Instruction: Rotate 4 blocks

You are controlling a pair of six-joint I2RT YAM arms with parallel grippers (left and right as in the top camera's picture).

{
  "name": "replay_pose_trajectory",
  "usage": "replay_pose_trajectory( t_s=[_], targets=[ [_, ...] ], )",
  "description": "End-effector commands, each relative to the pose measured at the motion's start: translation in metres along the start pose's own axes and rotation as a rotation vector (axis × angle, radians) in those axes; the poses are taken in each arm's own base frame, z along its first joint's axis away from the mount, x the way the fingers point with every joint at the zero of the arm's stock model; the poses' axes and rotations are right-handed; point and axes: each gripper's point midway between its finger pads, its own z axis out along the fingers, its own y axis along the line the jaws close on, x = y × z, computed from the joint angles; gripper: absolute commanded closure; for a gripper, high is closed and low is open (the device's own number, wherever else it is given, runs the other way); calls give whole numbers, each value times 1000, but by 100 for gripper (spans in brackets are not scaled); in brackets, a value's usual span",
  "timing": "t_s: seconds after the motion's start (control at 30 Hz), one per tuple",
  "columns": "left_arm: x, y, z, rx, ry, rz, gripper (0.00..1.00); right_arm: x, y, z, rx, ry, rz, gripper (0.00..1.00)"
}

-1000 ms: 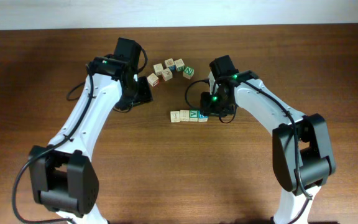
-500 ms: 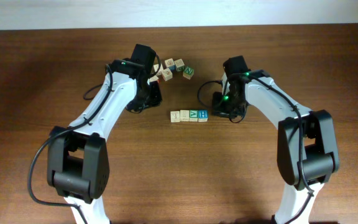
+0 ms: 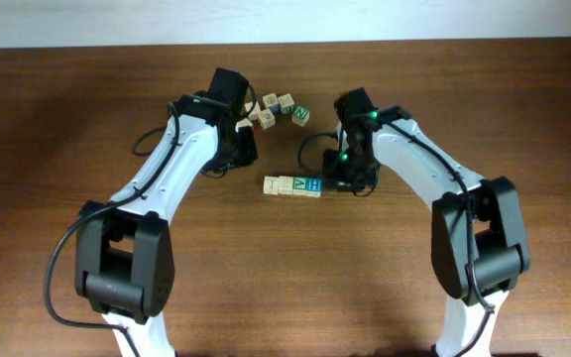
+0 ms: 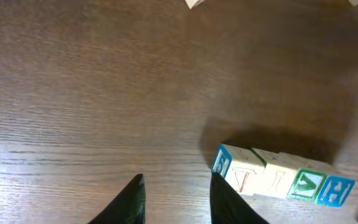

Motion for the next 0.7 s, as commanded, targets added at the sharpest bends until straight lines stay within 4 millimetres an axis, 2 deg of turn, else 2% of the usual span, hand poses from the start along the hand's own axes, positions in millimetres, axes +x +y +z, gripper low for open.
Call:
replay_pose_trajectory(
  t_s=[0.0, 0.03, 0.07, 0.2, 0.3, 0.47, 0.53, 0.67],
  targets=[
    [-14, 2, -7, 9, -30, 64, 72, -23, 7, -32, 19, -66, -44, 73],
    [-16, -3, -10, 52, -24, 103, 73, -27, 13, -43, 2, -74, -75, 73],
    [-14, -11, -12, 135, -3, 178, 75, -27, 17, -47, -12, -73, -80, 73],
    [-9, -15, -14, 181, 18, 229, 83, -25, 16, -34, -29, -67, -81, 73],
    [-8, -17, -14, 197, 25, 242, 81, -20, 17, -23, -59, -50, -100, 73],
    [-5, -16, -14, 191, 36, 240, 75, -17, 15, -19, -58, -40, -96, 73],
    [-9, -7, -12, 136, 23, 177, 75, -15, 14, -19, -56, -34, -94, 73],
    [-16, 8, -11, 47, -8, 159, 72, -12, 11, -12, -52, -23, -87, 73]
  ],
)
